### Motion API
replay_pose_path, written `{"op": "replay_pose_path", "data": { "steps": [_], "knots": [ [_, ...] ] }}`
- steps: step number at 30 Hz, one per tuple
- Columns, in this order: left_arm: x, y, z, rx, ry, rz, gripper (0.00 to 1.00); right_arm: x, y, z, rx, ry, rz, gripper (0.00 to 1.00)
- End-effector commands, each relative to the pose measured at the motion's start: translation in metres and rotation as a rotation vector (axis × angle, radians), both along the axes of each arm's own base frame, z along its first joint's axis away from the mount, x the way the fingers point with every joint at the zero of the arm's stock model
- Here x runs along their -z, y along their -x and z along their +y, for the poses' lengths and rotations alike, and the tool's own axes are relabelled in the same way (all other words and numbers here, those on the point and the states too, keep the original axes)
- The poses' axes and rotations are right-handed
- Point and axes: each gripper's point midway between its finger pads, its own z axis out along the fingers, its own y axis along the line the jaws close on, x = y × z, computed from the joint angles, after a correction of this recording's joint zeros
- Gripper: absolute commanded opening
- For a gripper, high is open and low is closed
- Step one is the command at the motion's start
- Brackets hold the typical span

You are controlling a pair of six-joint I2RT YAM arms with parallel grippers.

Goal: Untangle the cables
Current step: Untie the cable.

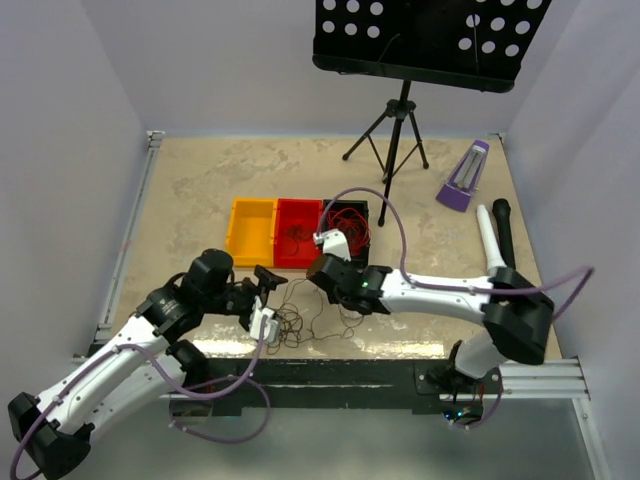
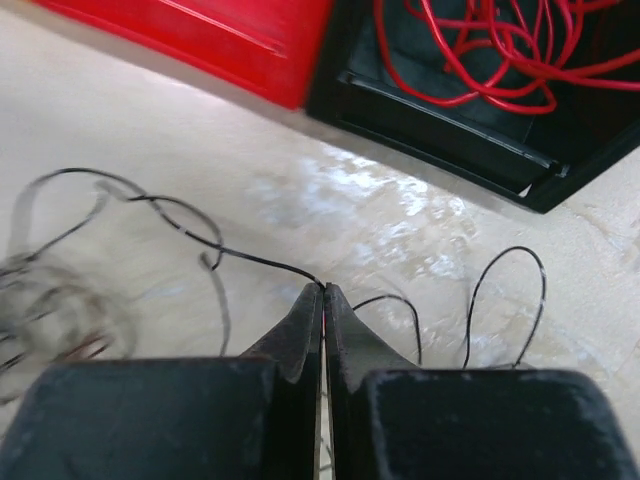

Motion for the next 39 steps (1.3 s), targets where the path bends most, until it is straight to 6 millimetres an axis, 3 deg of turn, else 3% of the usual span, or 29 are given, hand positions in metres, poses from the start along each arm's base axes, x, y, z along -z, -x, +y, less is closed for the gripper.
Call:
{"op": "replay_pose_path", "data": {
  "steps": [1,5,9,15,18,25,33,36,39],
  "knots": [
    [-0.065,-0.020,-0.025,-0.108,0.277,-0.017,0.84,-0.089,0.016,0.031,-0.102,-0.283,-0.142,0.00],
    [-0.105,-0.026,-0.043,-0.169,0.431,0.117,0.85,-0.126,0.034,0.030,-0.196,-0.377,-0.198,0.00],
    [-0.120,-0.010,-0.063,-0.097,0.486,0.319,0.89,-0.144,0.042,0.028,-0.250,-0.393,-0.218,0.00],
    [-0.133,-0.016,-0.075,-0.112,0.595,0.401,0.83,-0.157,0.053,0.036,-0.299,-0.395,-0.241,0.00],
    [-0.132,-0.012,-0.078,-0.091,0.582,0.436,0.73,-0.161,0.055,0.038,-0.296,-0.396,-0.250,0.00],
    [-0.105,0.003,-0.073,-0.028,0.505,0.439,0.49,-0.172,0.051,0.038,-0.287,-0.366,-0.288,0.00],
    [-0.085,0.012,-0.067,-0.005,0.443,0.439,0.56,-0.181,0.046,0.035,-0.279,-0.361,-0.319,0.00],
    [-0.078,0.001,-0.067,-0.067,0.459,0.431,0.59,-0.181,0.049,0.037,-0.299,-0.370,-0.318,0.00],
    [-0.092,-0.029,-0.067,-0.183,0.544,0.323,0.60,-0.179,0.051,0.039,-0.311,-0.381,-0.308,0.00]
  ]
}}
